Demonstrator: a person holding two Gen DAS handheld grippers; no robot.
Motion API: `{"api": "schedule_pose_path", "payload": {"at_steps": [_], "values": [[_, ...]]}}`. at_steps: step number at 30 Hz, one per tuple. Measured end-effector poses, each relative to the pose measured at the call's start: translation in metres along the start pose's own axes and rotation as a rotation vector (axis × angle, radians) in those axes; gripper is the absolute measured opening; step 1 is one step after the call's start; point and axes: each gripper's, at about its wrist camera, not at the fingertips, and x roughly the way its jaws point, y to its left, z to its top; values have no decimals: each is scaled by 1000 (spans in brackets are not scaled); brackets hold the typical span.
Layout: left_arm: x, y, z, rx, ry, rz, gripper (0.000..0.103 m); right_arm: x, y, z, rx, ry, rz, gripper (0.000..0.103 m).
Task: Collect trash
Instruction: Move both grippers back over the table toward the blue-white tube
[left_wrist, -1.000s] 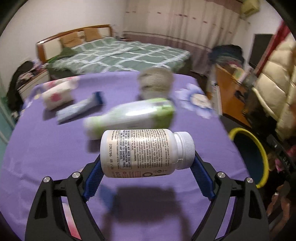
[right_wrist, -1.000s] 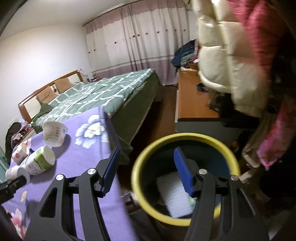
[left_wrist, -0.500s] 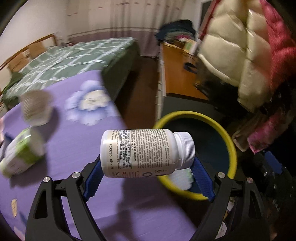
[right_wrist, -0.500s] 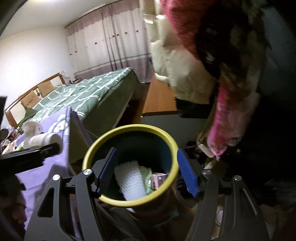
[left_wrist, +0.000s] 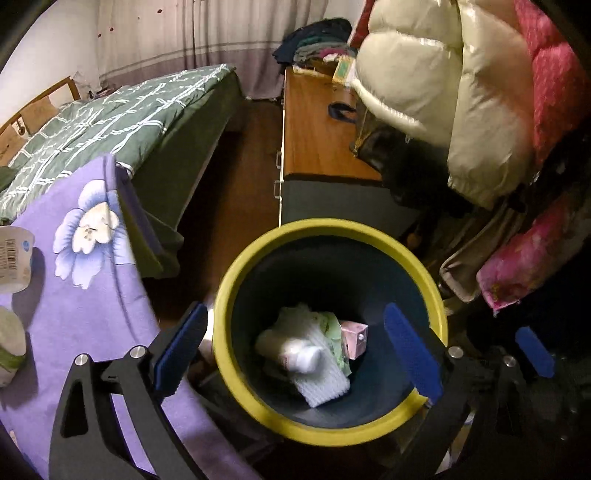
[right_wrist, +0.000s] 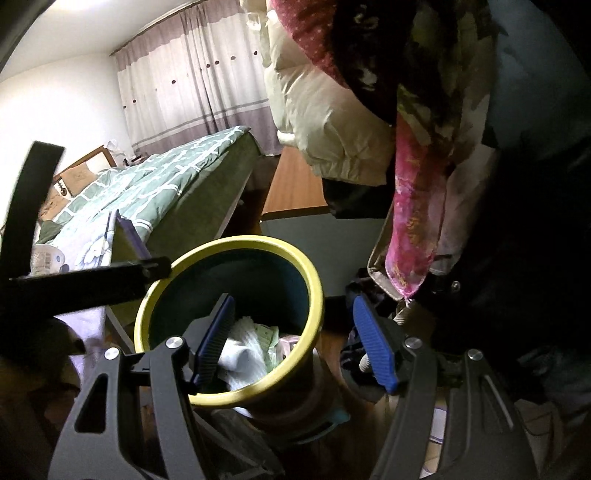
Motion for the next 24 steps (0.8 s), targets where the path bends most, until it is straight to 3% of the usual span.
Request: {"api": "schedule_pose_path", "payload": {"at_steps": [6,12,24], "values": [[-57,48,-11,-63,-121,22,97,-1,17,0,-20,-4,25,66],[-125,130,-45,-160,-240,119,98,-6,46,-2,-65,-3,58,67],[-235,291,-139,-357,-411,417,98,-16,141,-9,-200,12,148,67]]}}
